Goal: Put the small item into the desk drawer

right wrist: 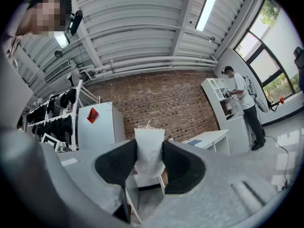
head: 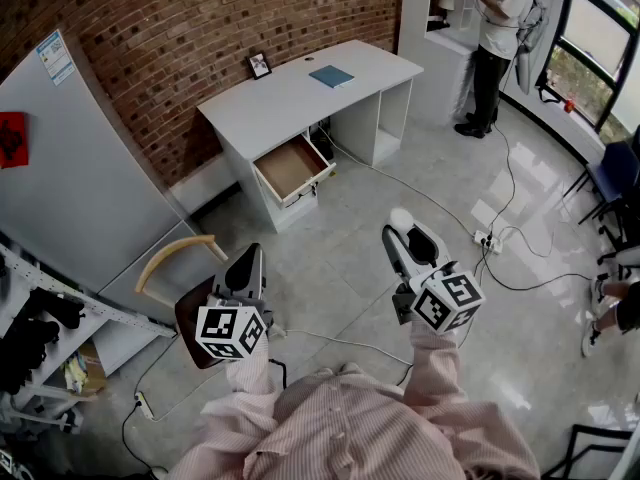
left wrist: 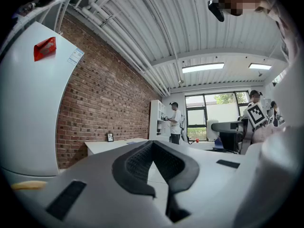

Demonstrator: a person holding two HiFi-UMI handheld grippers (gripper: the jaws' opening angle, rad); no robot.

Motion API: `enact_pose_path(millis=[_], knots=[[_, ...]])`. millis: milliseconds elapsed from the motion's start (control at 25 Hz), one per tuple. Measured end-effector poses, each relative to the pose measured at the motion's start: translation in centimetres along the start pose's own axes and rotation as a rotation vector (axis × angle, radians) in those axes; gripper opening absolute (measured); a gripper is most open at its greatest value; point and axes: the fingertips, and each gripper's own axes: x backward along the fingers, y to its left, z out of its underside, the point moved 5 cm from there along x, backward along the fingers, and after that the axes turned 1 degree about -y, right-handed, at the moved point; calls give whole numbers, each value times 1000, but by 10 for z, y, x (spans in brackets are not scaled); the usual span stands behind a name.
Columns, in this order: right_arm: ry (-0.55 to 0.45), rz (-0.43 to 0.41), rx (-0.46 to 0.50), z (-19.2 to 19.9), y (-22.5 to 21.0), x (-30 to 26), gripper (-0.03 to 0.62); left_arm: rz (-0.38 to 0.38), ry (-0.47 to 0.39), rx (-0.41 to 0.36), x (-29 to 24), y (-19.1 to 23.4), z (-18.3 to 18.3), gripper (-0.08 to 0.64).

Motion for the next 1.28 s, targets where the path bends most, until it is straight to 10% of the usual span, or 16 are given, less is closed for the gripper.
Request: enact_pose_path(millis=[1280], knots=[[58, -74, -52, 18, -80, -83, 169, -81, 27, 39, -93, 18, 26, -2]])
